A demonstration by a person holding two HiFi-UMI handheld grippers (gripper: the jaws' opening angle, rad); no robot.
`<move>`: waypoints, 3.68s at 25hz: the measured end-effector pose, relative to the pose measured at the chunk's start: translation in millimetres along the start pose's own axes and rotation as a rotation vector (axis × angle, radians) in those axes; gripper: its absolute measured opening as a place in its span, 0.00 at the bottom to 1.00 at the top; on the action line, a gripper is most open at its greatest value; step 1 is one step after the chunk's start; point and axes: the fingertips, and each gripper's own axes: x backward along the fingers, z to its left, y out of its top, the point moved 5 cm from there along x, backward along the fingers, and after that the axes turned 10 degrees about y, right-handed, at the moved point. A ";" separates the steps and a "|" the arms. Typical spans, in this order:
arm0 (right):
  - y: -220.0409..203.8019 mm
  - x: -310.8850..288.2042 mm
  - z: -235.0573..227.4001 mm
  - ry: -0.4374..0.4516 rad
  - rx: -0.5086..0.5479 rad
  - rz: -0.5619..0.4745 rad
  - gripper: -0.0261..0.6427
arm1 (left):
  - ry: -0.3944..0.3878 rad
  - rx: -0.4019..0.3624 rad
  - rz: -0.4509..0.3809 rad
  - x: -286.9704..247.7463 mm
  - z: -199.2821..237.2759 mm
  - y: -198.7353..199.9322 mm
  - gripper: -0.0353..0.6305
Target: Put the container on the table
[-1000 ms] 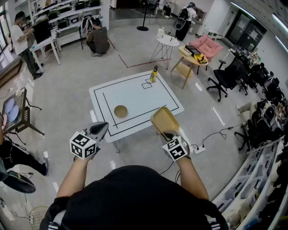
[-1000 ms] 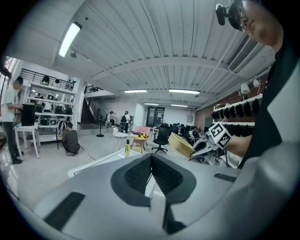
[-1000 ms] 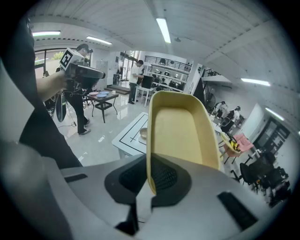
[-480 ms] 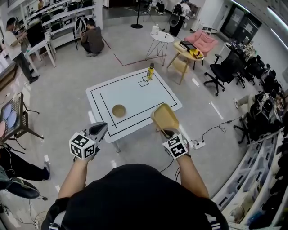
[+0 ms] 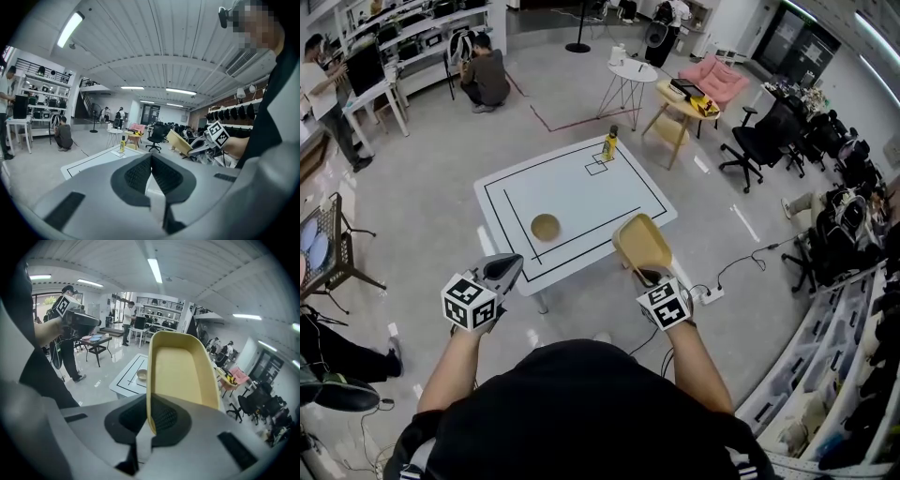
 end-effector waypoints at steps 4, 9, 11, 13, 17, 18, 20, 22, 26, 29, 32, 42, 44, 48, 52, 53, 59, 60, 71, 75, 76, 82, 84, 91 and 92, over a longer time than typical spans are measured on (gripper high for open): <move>-1.3 -0.6 -6.2 0.006 -0.028 0.020 0.05 | -0.017 -0.006 0.008 -12.6 -0.3 2.9 0.06; -3.7 -4.6 -20.6 0.016 -0.021 0.021 0.05 | -0.017 -0.008 0.013 -27.7 -3.7 6.1 0.06; -5.4 -8.8 -29.5 0.022 -0.015 0.020 0.05 | -0.008 -0.007 0.014 -34.5 -2.9 5.4 0.06; -8.0 -13.1 -39.8 0.029 -0.011 0.021 0.05 | 0.003 -0.002 0.016 -42.7 -1.9 4.8 0.06; -8.8 -19.8 -64.9 0.050 -0.004 0.020 0.05 | 0.020 0.003 0.023 -64.4 -3.7 10.9 0.06; -9.0 -22.1 -72.2 0.057 -0.001 0.021 0.05 | 0.023 0.003 0.023 -71.5 -4.5 13.4 0.06; -11.3 -27.4 -86.4 0.073 0.003 0.030 0.05 | 0.030 0.008 0.023 -85.9 -6.5 18.0 0.06; -14.8 -33.6 -99.3 0.091 0.005 0.045 0.05 | 0.033 0.014 0.027 -100.0 -9.3 20.6 0.06; -11.9 -46.4 -124.3 0.121 0.036 0.038 0.05 | 0.039 0.012 0.053 -128.4 -14.3 22.2 0.06; -13.2 -56.7 -142.4 0.148 0.039 0.050 0.05 | 0.043 0.017 0.066 -148.0 -16.2 25.7 0.06; -15.5 -66.6 -160.9 0.161 0.043 0.055 0.05 | 0.049 0.022 0.074 -166.5 -16.5 28.2 0.06; -17.4 -86.0 -208.8 0.217 0.067 0.049 0.05 | 0.082 0.031 0.100 -214.5 -20.0 36.3 0.06; -19.2 -89.8 -219.3 0.218 0.073 0.041 0.05 | 0.085 0.029 0.104 -222.3 -23.5 38.1 0.06; -20.3 -95.0 -235.9 0.242 0.084 0.041 0.05 | 0.098 0.022 0.115 -234.8 -30.7 41.4 0.06; -17.9 -98.5 -246.9 0.264 0.098 0.044 0.05 | 0.128 0.024 0.121 -242.4 -31.7 43.3 0.06; -18.0 -100.0 -250.0 0.271 0.106 0.044 0.05 | 0.135 0.026 0.121 -244.3 -32.2 44.3 0.06; -18.5 -104.9 -270.6 0.295 0.134 0.038 0.05 | 0.163 0.036 0.115 -260.2 -38.7 48.1 0.06; -18.5 -105.1 -273.2 0.300 0.138 0.041 0.05 | 0.168 0.038 0.115 -262.9 -39.4 48.6 0.06; -22.4 -100.6 -307.0 0.286 0.159 0.024 0.05 | 0.176 0.057 0.100 -294.9 -46.9 51.5 0.06; -27.7 -93.6 -324.7 0.271 0.158 0.031 0.05 | 0.178 0.041 0.078 -311.6 -50.4 61.9 0.06; -28.3 -92.9 -327.9 0.271 0.156 0.032 0.05 | 0.179 0.038 0.075 -314.4 -50.7 63.9 0.06; -28.0 -96.2 -344.3 0.265 0.160 0.026 0.05 | 0.185 0.032 0.077 -328.8 -51.0 66.0 0.06; -28.7 -96.8 -345.7 0.273 0.160 0.035 0.05 | 0.187 0.034 0.079 -330.4 -52.9 66.3 0.06; -27.0 -96.8 -343.6 0.292 0.182 0.035 0.05 | 0.206 0.041 0.089 -324.8 -55.6 64.3 0.06; -27.2 -96.3 -342.5 0.297 0.183 0.037 0.05 | 0.208 0.041 0.088 -323.5 -56.5 65.1 0.06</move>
